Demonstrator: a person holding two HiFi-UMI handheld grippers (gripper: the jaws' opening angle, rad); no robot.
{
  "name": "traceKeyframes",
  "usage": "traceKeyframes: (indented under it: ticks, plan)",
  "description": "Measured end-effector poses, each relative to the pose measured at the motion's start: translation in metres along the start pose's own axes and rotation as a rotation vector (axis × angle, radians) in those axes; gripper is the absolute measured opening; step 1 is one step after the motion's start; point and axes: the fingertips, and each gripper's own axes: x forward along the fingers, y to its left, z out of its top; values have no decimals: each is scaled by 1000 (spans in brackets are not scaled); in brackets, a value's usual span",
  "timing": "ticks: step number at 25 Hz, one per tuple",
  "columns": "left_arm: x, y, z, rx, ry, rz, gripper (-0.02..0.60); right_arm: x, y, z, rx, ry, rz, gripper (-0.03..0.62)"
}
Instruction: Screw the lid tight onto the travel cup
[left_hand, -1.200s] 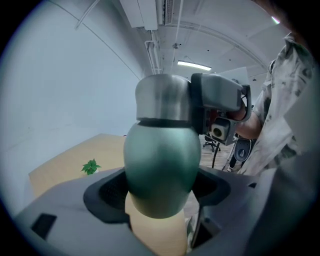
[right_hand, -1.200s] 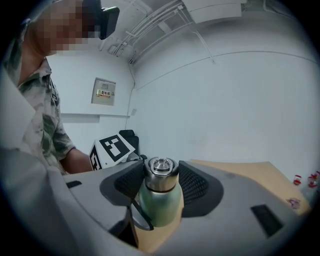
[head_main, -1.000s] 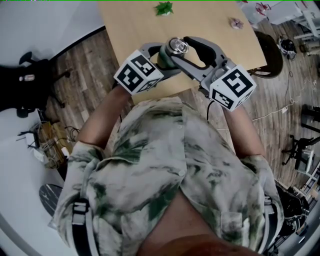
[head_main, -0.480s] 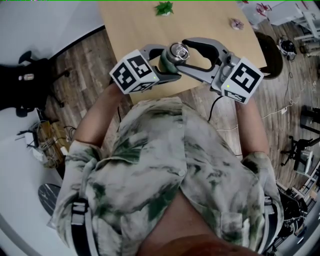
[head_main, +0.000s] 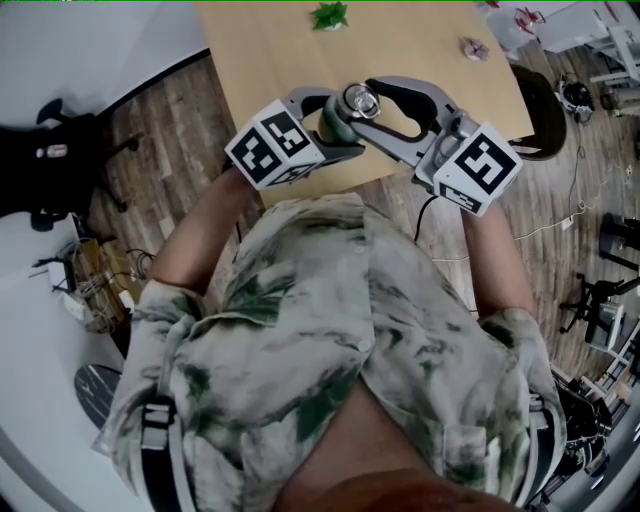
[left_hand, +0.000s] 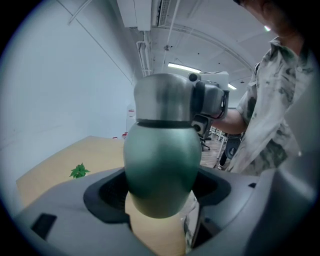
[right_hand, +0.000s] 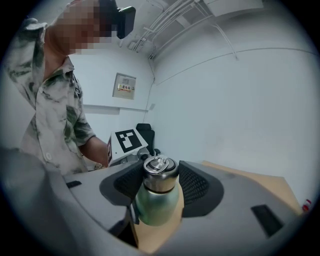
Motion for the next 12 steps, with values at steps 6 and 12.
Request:
traceKeyframes:
  ticks: [6,12]
  plan:
    - [2,11,-3,-33,17,101,376,3,-7,-3,42,-5,-185,241]
    - [1,13,-5,-38,15,104,376,8,-7,-7,38,-10,-231,248]
